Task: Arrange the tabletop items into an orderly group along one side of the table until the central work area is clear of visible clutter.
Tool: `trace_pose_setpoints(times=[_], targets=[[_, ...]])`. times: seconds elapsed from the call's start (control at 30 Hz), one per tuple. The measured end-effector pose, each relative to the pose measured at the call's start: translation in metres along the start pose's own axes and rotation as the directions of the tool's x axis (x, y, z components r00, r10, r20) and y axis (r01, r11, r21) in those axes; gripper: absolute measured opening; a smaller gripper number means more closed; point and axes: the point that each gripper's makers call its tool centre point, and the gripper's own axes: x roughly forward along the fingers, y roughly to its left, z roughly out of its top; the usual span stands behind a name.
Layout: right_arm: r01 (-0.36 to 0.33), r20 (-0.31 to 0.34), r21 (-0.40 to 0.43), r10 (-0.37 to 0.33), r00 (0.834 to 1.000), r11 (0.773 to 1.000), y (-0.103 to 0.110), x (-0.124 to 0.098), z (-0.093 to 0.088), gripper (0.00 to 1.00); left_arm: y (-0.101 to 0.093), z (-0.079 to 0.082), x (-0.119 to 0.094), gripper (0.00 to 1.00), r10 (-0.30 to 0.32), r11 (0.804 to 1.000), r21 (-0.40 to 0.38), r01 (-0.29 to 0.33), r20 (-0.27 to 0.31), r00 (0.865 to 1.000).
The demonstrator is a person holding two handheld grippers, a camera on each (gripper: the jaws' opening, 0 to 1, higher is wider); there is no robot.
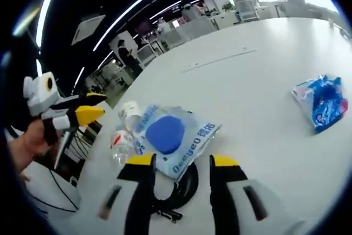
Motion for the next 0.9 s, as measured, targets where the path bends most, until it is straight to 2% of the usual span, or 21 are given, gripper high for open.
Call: trace_pose_setpoints(times=[0.33,0.47,0.73,0.9], targets=[[0.011,-0.028,0.073,-0.008,1.0,0.997,-0.006,0.016,-0.009,0.32,0.007,-0.004,0.005,0.43,0.002,1.0,-0.009,-0.002,-0.007,1.0],[0.002,-0.019,0.107,0.0,1.0,0.994,-0.006,0.021,-0.007,0.28,0.009,-0.008,0.007,0.42,0.001,1.0,-0.011,-0.001,-0.016,1.0],[-0.003,-0.019,0.141,0.005,1.0,0.99,-0.006,0.029,-0.005,0.22,0.011,-0.01,0.012,0.41,0.0,1.0,-0.017,0.0,-0.021,1.0],[0.006,-0.022,0.143,-0.003,1.0,0.99,-0.009,0.03,-0.007,0.15,0.012,-0.01,0.015,0.41,-0.002,1.0,-0.016,0.002,-0.024,1.0]])
